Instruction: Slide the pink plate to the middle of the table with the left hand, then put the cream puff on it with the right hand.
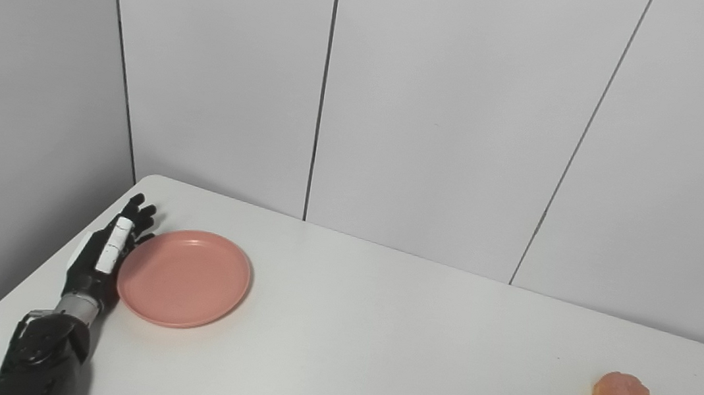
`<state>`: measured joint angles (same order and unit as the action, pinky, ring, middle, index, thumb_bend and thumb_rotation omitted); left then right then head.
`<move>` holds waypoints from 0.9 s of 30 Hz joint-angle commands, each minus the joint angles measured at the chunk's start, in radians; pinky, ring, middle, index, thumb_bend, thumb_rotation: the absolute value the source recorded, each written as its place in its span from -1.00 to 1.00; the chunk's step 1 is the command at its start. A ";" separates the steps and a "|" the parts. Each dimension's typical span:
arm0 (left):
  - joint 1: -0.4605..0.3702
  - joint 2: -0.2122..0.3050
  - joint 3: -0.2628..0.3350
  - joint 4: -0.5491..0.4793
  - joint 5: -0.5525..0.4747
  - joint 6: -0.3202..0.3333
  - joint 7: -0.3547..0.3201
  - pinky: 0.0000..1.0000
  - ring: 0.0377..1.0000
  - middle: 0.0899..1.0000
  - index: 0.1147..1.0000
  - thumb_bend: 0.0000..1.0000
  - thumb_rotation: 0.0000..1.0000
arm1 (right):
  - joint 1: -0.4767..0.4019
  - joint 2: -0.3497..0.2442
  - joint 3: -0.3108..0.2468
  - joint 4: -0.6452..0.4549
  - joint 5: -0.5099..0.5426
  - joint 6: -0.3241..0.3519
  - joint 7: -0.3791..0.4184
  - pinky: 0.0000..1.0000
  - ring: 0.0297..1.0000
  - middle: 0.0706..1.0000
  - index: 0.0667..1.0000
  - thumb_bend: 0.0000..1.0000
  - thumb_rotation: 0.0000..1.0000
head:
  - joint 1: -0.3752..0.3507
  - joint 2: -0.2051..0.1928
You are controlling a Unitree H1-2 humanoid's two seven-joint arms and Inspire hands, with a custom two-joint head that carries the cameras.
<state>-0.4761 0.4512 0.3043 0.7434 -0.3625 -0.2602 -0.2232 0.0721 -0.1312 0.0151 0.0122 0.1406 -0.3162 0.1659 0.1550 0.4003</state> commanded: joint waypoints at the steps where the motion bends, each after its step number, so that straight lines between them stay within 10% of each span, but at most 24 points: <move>1: 0.017 -0.010 -0.007 -0.043 0.009 0.030 0.002 0.91 0.97 0.91 0.95 0.98 0.77 | 0.036 -0.019 -0.014 0.085 -0.010 0.021 0.000 0.76 0.74 0.81 0.94 0.83 1.00 | 0.001 0.001; 27: 0.063 -0.082 -0.048 -0.171 0.005 0.120 -0.013 0.79 0.93 0.94 0.98 0.85 0.76 | 0.042 -0.012 -0.009 0.059 -0.033 0.034 -0.007 0.74 0.71 0.78 0.92 0.84 1.00 | -0.016 0.014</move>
<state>-0.4146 0.3848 0.2677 0.5782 -0.3646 -0.1649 -0.2227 0.0799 -0.1308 0.0155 -0.0041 0.1158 -0.2908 0.1613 0.1381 0.4142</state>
